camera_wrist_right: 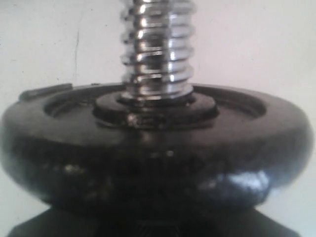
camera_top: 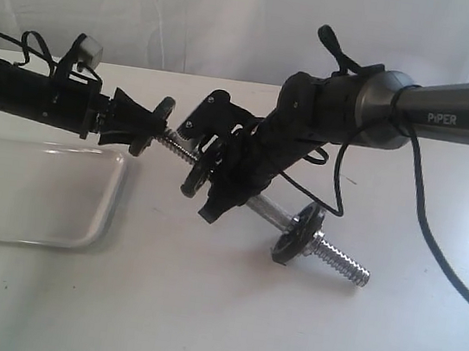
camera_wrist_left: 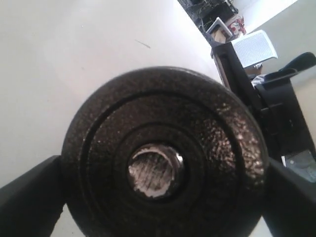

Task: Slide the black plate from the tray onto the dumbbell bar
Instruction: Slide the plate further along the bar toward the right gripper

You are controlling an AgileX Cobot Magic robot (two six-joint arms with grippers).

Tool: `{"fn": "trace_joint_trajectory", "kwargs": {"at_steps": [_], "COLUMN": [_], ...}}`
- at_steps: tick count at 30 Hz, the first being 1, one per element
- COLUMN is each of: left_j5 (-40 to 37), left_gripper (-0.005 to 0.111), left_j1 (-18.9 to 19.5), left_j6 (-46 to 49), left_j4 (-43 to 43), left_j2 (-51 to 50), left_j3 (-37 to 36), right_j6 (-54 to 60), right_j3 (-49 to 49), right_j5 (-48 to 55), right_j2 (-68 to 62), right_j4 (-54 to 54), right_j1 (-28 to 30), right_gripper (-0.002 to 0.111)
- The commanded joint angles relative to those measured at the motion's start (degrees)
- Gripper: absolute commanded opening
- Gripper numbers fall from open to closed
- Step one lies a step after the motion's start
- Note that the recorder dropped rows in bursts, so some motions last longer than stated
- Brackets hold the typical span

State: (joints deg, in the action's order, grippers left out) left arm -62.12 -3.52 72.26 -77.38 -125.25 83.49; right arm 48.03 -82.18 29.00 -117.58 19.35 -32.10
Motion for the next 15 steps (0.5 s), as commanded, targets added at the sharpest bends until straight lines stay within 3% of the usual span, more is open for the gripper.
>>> {"fn": "trace_joint_trajectory", "kwargs": {"at_steps": [1,15], "left_j5": [-6.5,-7.8], "left_gripper": [0.105,0.105], "left_j1": [-1.8,-1.6], "left_j6": [0.9,-2.9], "left_j4": [1.0,6.0], "left_j2": [0.7,0.7], "left_j3": [0.0,5.2], "right_j6": [-1.2,-1.0], "right_j3": [-2.3,-2.3], "right_j5": [-13.9,-13.5], "right_j2": [6.1,6.1], "right_j4": [5.6,5.5], "right_j1": [-0.5,-0.5], "right_gripper": [0.000,0.000]}}
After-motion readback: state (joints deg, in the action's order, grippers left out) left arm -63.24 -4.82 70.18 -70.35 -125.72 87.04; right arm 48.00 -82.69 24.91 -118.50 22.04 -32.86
